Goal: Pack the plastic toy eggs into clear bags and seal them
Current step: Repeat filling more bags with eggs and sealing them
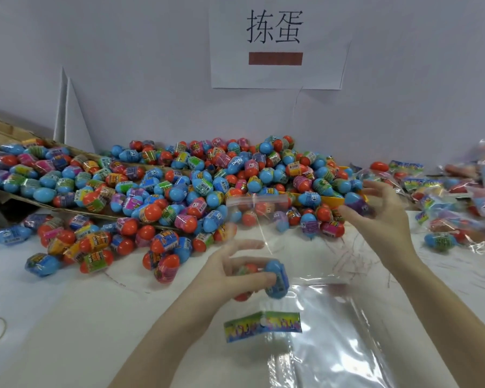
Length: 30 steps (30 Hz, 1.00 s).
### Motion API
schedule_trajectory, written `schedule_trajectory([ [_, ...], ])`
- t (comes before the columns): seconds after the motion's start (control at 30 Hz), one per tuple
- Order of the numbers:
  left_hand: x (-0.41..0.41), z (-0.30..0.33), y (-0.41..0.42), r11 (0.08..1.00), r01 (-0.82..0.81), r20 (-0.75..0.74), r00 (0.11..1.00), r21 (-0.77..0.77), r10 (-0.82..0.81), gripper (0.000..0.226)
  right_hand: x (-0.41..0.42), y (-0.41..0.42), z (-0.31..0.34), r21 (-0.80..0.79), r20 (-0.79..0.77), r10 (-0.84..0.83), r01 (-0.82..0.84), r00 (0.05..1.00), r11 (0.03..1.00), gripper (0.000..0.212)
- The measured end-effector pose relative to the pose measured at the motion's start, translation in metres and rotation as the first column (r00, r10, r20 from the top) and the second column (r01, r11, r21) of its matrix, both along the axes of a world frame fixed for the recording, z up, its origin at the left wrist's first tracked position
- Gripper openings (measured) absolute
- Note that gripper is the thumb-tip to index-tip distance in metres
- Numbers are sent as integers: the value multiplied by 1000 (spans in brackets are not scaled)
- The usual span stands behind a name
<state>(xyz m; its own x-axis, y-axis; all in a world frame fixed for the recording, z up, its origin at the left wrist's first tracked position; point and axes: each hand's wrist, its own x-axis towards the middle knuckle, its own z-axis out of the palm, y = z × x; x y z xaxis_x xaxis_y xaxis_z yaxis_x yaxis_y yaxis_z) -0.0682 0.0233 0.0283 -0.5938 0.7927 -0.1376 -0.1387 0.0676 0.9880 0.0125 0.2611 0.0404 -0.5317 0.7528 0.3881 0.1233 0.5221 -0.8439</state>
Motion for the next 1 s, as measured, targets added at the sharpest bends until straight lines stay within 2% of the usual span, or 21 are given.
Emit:
schedule_trajectory([
  [0.1, -9, 2, 15, 1000, 21, -43, 999, -22, -22, 40, 3, -21, 22, -212, -228, 151, -201, 962, 956, 43],
  [0.2, -10, -1, 21, 999, 6, -32, 999, 31, -5, 41, 7, -43, 38, -220, -367, 319, -415, 874, 883, 37],
  [0.27, -5, -5, 22, 998, -11, -28, 1000, 65, 12, 46, 10, -53, 42, -181, -389, 432, -528, 813, 830, 33],
  [0.37, 0, -11, 24, 998, -27, -57, 998, 63, 31, 41, 14, -64, 41, -93, -313, 565, -617, 763, 782, 38],
  [0.5, 4, -11, 25, 996, -14, -84, 996, 84, 21, 43, 13, -69, 31, -113, -322, 547, -605, 773, 788, 32],
  [0.63, 6, -12, 28, 997, 35, -119, 993, 73, -26, 38, 15, -72, 23, -59, -271, 530, -563, 804, 824, 20],
  [0.77, 10, -13, 30, 994, 36, -149, 989, 100, -21, 41, 16, -72, 19, -85, -297, 442, -484, 847, 871, 18],
  [0.87, 14, -16, 32, 992, 54, -177, 984, 114, -33, 46, 17, -74, 16, 86, -157, 367, -357, 917, 930, 24],
  [1.0, 15, -18, 33, 989, 73, -214, 976, 132, -44, 52, 20, -76, 18, 341, -34, 298, -269, 954, 901, 22],
])
